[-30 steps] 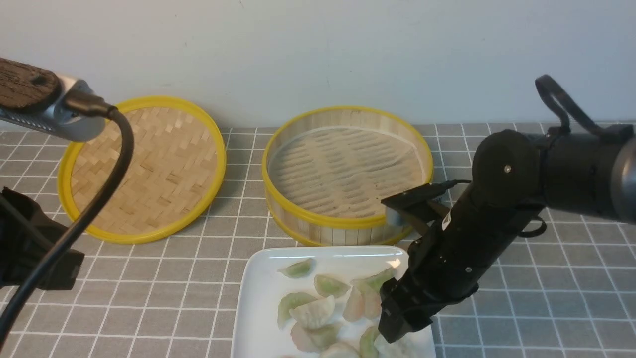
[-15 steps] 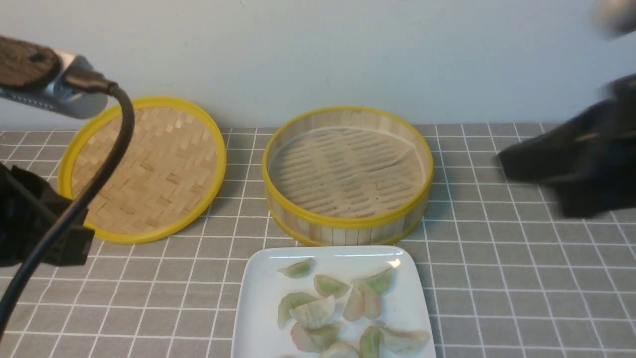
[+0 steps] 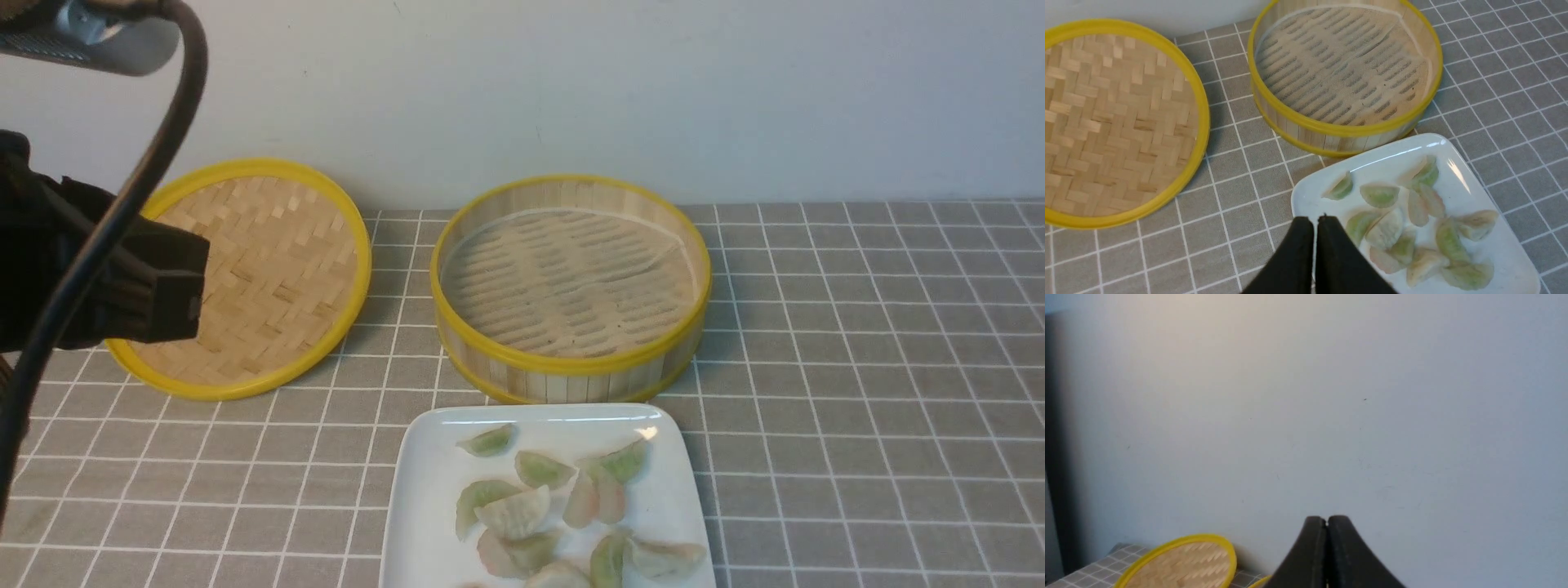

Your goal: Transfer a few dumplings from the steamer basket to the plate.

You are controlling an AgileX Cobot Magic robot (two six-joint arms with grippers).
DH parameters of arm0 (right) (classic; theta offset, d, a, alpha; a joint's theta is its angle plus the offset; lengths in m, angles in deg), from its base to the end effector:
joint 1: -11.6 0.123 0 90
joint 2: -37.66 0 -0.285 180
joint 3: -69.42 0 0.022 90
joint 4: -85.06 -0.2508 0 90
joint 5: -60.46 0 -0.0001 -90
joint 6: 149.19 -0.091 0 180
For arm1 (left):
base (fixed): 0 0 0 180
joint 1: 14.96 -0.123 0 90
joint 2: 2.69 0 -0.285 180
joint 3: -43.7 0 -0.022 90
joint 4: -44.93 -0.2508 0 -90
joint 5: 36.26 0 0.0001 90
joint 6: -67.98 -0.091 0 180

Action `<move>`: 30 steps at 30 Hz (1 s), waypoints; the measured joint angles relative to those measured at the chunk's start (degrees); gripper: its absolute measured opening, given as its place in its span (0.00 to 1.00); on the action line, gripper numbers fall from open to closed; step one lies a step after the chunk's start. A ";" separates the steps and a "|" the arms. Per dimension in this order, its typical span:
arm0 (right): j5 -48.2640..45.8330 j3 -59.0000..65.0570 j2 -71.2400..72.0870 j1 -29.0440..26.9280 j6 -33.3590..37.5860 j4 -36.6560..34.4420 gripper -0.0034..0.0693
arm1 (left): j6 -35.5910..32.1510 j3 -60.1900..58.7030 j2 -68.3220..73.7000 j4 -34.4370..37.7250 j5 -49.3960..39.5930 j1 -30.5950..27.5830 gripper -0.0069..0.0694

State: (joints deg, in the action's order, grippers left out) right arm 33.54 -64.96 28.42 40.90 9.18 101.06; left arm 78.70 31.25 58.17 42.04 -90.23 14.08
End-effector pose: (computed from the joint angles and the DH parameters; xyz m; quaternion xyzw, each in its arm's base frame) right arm 0.0058 -0.0098 0.3453 -0.0769 0.6445 0.1999 0.7340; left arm 0.1482 -0.0780 0.4099 0.1468 0.8836 -0.1276 0.4259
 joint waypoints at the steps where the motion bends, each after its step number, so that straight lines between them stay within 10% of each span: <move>1: 0.99 1.18 1.05 0.00 -2.38 1.21 0.03 | 0.00 0.00 0.00 0.00 0.00 0.00 0.09; 7: 5.50 4.14 2.29 0.00 -13.85 6.55 0.03 | -0.17 -0.43 -0.22 0.10 0.10 0.00 0.09; 30: 5.90 4.21 2.29 0.00 -15.13 7.21 0.03 | 0.41 -16.65 -28.71 -1.79 4.46 0.00 0.09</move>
State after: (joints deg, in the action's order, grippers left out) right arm 39.44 -60.76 30.71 40.90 -5.95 108.27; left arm 79.11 14.60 29.46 40.24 -85.78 14.08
